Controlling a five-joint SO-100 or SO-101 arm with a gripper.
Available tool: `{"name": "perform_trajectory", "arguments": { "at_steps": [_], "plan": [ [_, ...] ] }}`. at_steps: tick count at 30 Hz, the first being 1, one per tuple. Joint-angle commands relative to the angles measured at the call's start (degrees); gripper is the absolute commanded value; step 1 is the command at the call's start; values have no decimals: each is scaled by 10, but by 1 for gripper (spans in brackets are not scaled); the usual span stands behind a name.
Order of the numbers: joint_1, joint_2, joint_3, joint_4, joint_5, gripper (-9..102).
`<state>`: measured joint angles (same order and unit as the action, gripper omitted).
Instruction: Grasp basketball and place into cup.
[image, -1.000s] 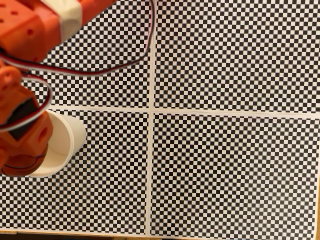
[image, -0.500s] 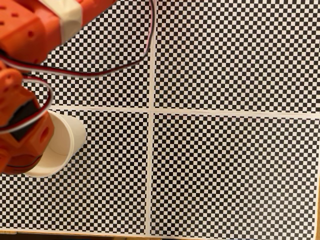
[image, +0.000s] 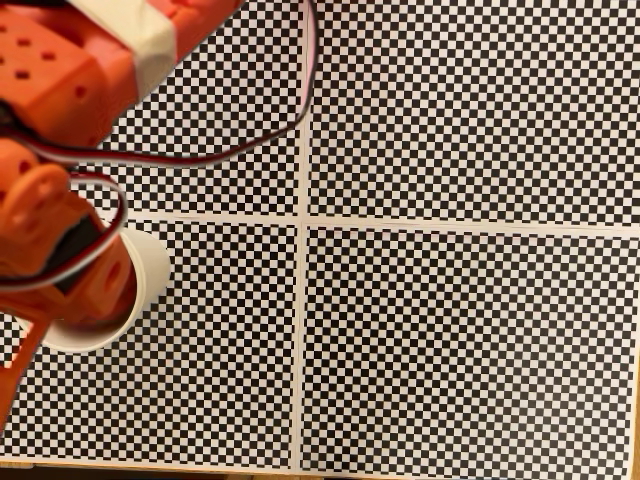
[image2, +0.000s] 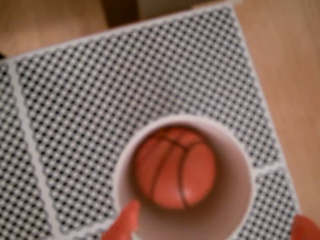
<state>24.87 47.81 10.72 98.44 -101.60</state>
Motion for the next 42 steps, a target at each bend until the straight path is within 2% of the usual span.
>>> {"name": "perform_trajectory", "arguments": {
  "at_steps": [1, 4, 13, 29, 42],
  "plan": [
    [-6, 15, 0, 4, 5, 40],
    [-4, 15, -1, 4, 10, 35],
    [5, 6, -44, 4, 26, 0],
    [-40, 3, -182, 4, 15, 0],
    [-53, 238, 79, 4, -10, 0]
  ]
}}
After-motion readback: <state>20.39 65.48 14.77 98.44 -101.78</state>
